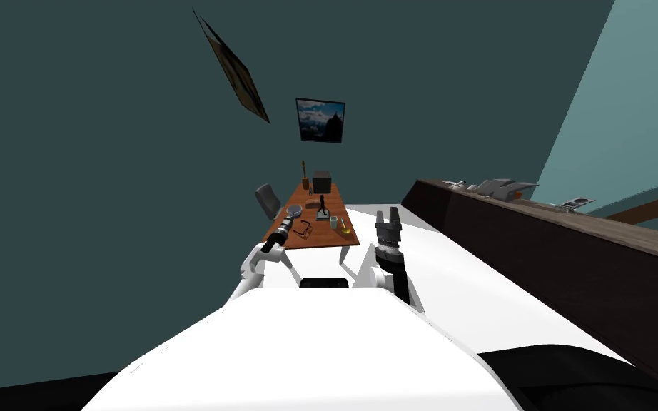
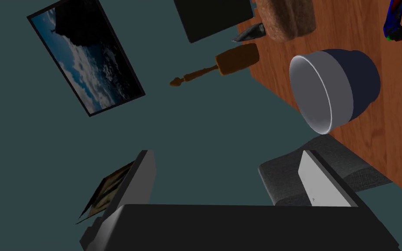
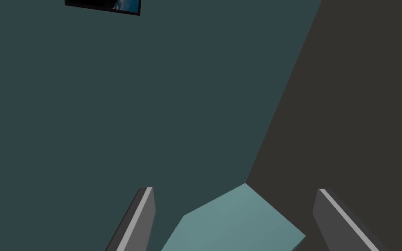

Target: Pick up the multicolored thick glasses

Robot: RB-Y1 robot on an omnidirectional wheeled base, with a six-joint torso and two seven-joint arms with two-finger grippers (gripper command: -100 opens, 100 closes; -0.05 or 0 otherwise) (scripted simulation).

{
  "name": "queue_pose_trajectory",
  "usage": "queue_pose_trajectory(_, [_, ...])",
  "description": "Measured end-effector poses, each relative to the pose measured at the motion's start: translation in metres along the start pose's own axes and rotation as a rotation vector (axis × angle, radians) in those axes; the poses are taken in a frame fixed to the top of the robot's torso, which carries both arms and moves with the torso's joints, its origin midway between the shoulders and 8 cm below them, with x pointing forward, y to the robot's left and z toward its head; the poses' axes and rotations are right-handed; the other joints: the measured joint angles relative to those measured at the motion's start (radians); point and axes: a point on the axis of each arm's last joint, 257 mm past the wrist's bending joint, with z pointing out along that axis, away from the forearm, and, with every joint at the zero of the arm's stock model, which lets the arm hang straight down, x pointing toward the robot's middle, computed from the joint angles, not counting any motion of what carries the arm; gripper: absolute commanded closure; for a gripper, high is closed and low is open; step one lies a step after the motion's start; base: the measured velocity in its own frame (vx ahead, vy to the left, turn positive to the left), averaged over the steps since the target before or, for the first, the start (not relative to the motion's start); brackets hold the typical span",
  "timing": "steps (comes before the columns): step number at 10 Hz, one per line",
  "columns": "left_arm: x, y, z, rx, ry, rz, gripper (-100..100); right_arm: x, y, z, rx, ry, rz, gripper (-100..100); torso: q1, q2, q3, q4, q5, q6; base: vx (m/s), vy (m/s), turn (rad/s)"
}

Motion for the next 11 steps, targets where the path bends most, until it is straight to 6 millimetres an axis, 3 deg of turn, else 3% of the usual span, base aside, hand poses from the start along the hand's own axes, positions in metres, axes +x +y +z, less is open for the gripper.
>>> queue_pose_trajectory(11, [-0.016, 0.097, 0.028, -0.349, -0.001, 0.043, -100, 0.000, 0.000, 0.000, 0.000, 0.000, 0.000, 0, -0.001, 0.000, 0.000, 0.000, 0.000, 0.000, -0.012, -0.010, -0.092])
